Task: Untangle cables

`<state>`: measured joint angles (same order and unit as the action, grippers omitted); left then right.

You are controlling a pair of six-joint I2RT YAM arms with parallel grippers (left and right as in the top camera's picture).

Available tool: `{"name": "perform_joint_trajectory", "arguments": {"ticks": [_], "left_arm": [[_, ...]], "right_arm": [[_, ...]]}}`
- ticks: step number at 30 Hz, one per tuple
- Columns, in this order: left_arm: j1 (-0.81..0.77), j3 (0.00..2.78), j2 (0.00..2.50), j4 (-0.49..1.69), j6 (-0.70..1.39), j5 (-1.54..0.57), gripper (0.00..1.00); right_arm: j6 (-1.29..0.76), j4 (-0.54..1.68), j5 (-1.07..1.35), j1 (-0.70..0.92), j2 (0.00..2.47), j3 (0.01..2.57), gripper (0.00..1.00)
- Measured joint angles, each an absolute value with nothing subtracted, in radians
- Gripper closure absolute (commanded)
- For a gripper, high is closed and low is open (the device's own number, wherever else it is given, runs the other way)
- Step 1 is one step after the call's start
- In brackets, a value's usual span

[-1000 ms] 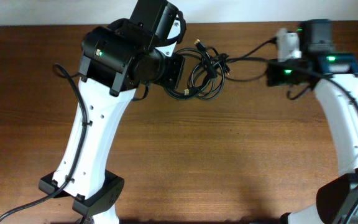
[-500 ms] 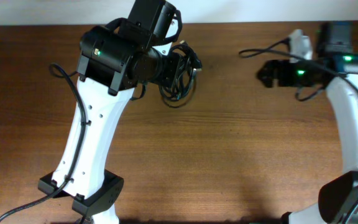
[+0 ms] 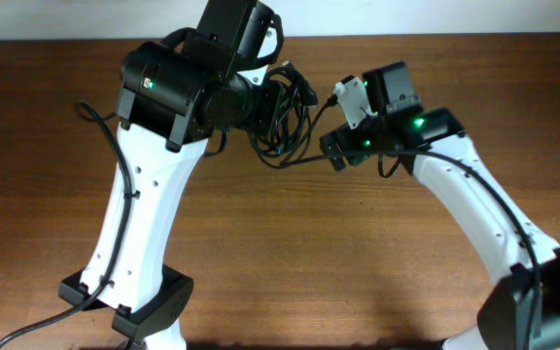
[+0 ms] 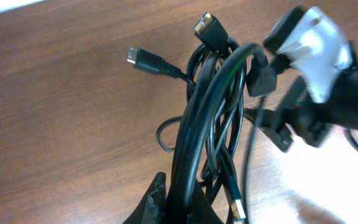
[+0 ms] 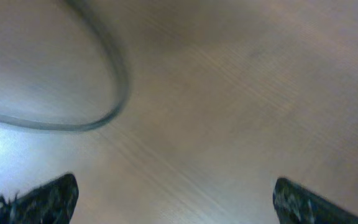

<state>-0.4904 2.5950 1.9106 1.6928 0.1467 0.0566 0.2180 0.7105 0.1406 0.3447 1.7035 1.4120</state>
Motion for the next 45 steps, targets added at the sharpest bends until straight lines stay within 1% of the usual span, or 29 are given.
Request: {"name": "perform_joint_trajectory", "arguments": {"ticks": [1, 4, 5, 9, 25, 27, 34, 40, 42, 43, 45], "left_arm": [[-0.490, 2.596, 1.911, 1.692, 0.147, 0.057, 1.00], [-0.490, 2.596, 1.911, 1.694, 0.147, 0.056, 1.00], [-0.490, 2.596, 1.911, 1.693, 0.147, 0.056, 1.00], [-0.490, 2.596, 1.911, 1.693, 0.147, 0.056, 1.00], [-0.490, 2.596, 1.911, 1.693, 0.147, 0.057, 1.00], [-0.490, 2.596, 1.910, 1.693, 0.147, 0.060, 1.00], [-0.490, 2.596, 1.905, 1.693, 0.147, 0.064, 1.00], [-0.490, 2.596, 1.905, 1.693, 0.147, 0.065, 1.00], [-0.490, 2.596, 1.905, 1.693, 0.147, 0.065, 1.00], [-0.490, 2.596, 1.905, 1.693, 0.147, 0.067, 1.00], [-0.490, 2.596, 1.905, 1.693, 0.147, 0.068, 1.00]], "right_arm": [[0.241, 0.620, 0.100, 0.340, 1.707, 1.349, 0.00], [0.293, 0.499, 0.060, 0.334, 1.712, 1.268, 0.00], [0.326, 0.454, 0.048, 0.337, 1.712, 1.257, 0.02], [0.378, 0.362, 0.038, 0.363, 1.712, 1.256, 0.01], [0.400, 0.344, 0.044, 0.466, 1.712, 1.256, 0.01], [0.363, 0.322, 0.046, 0.474, 1.712, 1.256, 0.02], [0.215, 0.218, 0.221, 0.440, 1.712, 1.256, 0.02], [0.179, 0.218, 0.276, 0.427, 1.712, 1.256, 0.00], [0.177, 0.212, 0.279, 0.428, 1.718, 1.257, 0.03], [0.175, 0.210, 0.283, 0.429, 1.732, 1.259, 0.08], [0.168, 0.208, 0.287, 0.432, 1.761, 1.259, 0.08]]}}
